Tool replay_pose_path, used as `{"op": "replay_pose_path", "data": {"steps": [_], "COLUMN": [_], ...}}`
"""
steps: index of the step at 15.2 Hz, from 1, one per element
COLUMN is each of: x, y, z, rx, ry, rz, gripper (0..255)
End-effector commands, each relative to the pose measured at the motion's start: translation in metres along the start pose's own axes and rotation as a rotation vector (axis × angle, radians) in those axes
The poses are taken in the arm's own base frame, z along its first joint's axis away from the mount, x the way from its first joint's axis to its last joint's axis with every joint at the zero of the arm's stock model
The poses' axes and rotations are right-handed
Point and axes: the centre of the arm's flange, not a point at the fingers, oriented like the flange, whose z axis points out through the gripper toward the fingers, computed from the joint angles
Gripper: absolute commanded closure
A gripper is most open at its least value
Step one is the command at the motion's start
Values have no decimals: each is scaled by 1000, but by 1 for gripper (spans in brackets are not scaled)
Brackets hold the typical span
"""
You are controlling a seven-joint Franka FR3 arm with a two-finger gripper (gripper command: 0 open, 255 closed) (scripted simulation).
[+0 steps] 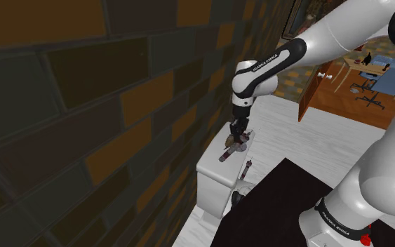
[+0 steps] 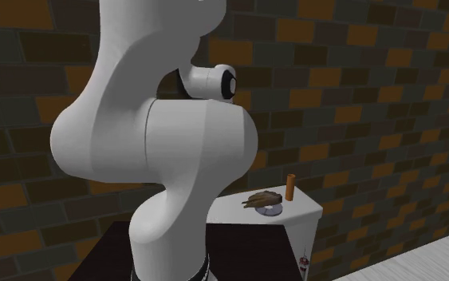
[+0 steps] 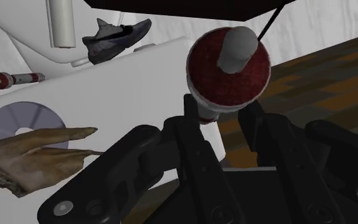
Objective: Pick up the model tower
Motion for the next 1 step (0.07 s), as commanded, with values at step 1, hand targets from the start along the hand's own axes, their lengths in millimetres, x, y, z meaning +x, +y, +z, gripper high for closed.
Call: {"op": "replay_pose_path", "data": {"steps": [1], "x": [-1], "y": [0], "z": [-3], "rx": [0], "ry": [0], "rz": [0], "gripper": [255]}}
